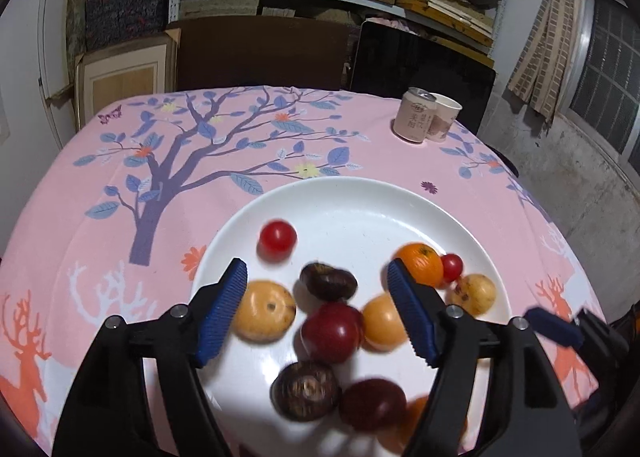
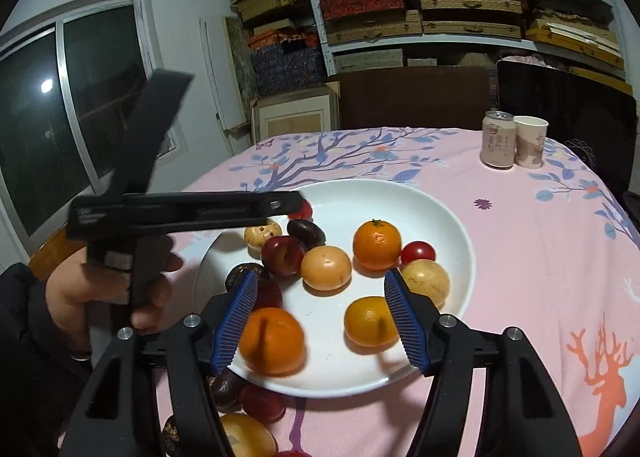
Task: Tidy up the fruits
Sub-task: 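Carry the tomato and orange onto the white plate and release both, then grasp an orange with the left tool while the right tool grasps a yellow orange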
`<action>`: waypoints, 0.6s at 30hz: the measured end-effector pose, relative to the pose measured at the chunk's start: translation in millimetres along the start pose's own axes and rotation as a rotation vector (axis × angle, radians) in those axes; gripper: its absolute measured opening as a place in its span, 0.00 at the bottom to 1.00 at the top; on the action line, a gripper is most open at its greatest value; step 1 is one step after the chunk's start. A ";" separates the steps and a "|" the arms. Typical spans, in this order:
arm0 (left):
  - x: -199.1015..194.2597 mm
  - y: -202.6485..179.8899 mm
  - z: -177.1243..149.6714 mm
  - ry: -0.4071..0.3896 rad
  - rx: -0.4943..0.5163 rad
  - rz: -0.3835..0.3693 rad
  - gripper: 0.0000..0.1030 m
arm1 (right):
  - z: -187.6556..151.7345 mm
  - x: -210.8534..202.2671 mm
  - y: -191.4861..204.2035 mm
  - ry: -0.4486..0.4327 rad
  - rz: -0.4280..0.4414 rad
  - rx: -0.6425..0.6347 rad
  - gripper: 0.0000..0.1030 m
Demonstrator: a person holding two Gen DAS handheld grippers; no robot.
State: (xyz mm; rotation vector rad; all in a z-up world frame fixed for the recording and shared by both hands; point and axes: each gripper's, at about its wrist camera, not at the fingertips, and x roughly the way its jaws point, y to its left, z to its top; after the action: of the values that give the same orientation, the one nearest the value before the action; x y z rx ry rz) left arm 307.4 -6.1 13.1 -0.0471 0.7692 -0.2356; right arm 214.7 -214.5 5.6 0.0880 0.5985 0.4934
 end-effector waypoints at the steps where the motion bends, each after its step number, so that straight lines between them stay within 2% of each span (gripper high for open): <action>1: -10.4 -2.0 -6.1 -0.006 0.015 -0.002 0.69 | -2.1 -4.2 -2.6 -0.002 -0.004 0.004 0.65; 5: -57.1 -10.1 -47.2 -0.015 0.083 -0.039 0.70 | -7.0 -26.1 -14.1 -0.029 0.007 0.058 0.65; 12: -127.6 -25.3 -132.1 0.019 0.211 -0.110 0.72 | -23.8 -46.4 -25.2 -0.038 0.006 0.118 0.67; 16: -154.8 -25.9 -171.1 0.040 0.205 -0.172 0.78 | -35.6 -59.2 -29.3 -0.055 -0.027 0.131 0.70; 18: -161.8 -27.4 -188.8 0.052 0.218 -0.156 0.78 | -40.0 -64.1 -30.2 -0.063 -0.036 0.136 0.72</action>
State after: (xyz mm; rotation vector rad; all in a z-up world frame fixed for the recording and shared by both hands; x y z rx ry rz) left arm 58.8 12.3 -8.6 0.1058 0.7890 -0.4691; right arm 159.2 -273.6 -0.8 0.2205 0.5705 0.4129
